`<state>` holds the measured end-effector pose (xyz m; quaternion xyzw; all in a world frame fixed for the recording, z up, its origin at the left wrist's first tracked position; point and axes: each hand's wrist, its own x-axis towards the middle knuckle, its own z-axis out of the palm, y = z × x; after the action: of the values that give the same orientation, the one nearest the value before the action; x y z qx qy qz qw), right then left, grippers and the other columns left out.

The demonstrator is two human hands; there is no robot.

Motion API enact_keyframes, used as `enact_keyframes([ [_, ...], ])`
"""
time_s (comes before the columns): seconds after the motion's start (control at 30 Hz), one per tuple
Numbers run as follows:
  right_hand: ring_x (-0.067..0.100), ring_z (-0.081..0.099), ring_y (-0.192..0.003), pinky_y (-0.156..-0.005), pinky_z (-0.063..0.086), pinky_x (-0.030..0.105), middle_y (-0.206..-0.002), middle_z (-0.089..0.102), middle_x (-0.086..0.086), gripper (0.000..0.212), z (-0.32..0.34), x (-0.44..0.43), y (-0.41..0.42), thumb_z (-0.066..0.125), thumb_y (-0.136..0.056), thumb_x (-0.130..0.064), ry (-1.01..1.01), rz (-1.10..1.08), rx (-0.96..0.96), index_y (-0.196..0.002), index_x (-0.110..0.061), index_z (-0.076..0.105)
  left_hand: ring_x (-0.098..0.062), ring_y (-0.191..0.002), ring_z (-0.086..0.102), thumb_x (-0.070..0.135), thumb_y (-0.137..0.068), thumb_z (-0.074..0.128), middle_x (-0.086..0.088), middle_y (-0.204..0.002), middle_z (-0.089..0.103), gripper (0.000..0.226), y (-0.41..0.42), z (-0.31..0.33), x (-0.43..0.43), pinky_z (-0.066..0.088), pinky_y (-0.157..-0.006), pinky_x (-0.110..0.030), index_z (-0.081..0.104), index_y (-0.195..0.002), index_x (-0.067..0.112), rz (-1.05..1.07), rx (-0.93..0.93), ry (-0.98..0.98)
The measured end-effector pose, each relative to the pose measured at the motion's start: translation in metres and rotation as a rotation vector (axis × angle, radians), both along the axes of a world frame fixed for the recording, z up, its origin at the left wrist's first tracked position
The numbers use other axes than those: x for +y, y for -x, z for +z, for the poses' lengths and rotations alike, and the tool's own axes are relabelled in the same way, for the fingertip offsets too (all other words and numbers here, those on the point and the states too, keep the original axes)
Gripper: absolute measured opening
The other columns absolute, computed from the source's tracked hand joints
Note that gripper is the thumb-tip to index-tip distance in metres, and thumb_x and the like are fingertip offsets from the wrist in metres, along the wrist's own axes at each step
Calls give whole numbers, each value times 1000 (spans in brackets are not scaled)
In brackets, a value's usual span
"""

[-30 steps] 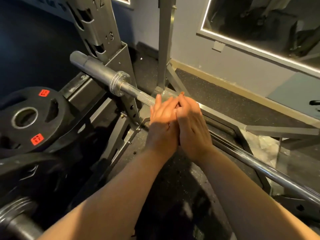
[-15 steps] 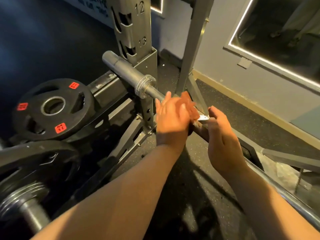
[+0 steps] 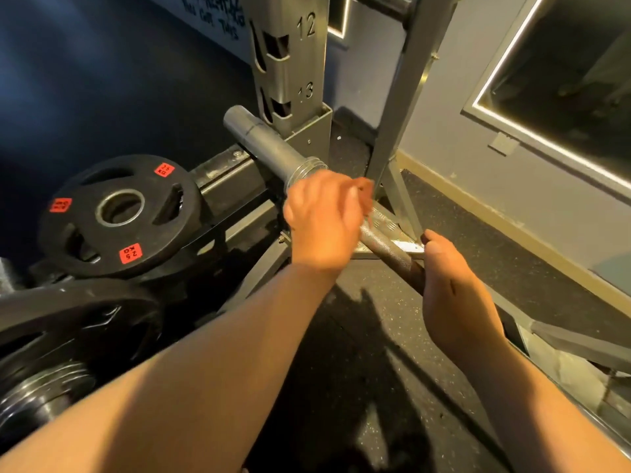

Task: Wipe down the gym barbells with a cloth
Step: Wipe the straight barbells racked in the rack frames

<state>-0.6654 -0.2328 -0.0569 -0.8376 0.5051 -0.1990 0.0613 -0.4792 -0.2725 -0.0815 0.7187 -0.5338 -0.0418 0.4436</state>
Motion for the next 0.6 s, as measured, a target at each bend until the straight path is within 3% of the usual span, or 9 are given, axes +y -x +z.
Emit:
enact_keyframes([
  [0.13, 9, 43, -58, -51, 44, 23, -77, 50, 6, 16, -3, -1, -2, 66, -90, 10, 4, 19, -8, -99, 1, 58, -23, -114, 53, 34, -103, 35, 3, -119, 62, 31, 13, -4, 1, 40, -98, -40, 61, -119, 27, 170, 146, 25],
  [0.2, 2, 46, -64, -58, 32, 11, -82, 45, -2, 7, -5, -2, -4, 48, -106, -8, -94, -57, -50, -111, -9, 53, -20, -114, 55, 34, -102, 27, 7, -121, 61, 38, 32, -9, 10, 38, -99, -34, 57, -124, 34, 77, 16, 3],
  [0.3, -8, 41, -65, -56, 26, 10, -78, 36, -17, 21, -10, -2, -4, 32, -112, -24, -170, -117, -52, -115, -19, 52, -11, -118, 49, 30, -101, 30, 14, -126, 54, 36, 3, -17, 7, 26, -103, -23, 57, -125, 33, -62, -73, -25],
  [0.37, -2, 43, -62, -54, 27, 11, -78, 38, -20, 24, -8, -2, -4, 30, -112, -27, -188, -124, -44, -114, -18, 53, -12, -117, 53, 34, -101, 28, 16, -124, 56, 39, -21, -11, -3, 38, -108, -33, 58, -126, 36, -51, -78, -74],
  [0.43, 3, 43, -65, -57, 25, 11, -85, 49, -12, 33, -6, -3, -5, 25, -112, -31, -232, -132, -61, -117, -16, 54, -19, -118, 53, 31, -100, 29, 9, -126, 58, 40, -17, -9, -6, 40, -106, -38, 59, -127, 30, 7, -30, -87],
  [0.53, 12, 54, -77, -64, 30, 16, -99, 58, 9, 49, -6, -3, -8, 18, -110, -40, -251, -109, -64, -125, -10, 54, -23, -114, 55, 25, -100, 35, -1, -124, 61, 36, 24, -3, -4, 35, -100, -32, 63, -122, 21, 288, 191, 52],
  [0.6, 23, 60, -88, -71, 35, 22, -106, 62, 17, 49, -4, -2, -9, 17, -109, -41, -287, -115, -93, -117, -12, 56, -25, -112, 57, 17, -99, 42, -4, -121, 64, 33, 50, -3, 9, 41, -99, -37, 67, -120, 18, 284, 238, 81],
])
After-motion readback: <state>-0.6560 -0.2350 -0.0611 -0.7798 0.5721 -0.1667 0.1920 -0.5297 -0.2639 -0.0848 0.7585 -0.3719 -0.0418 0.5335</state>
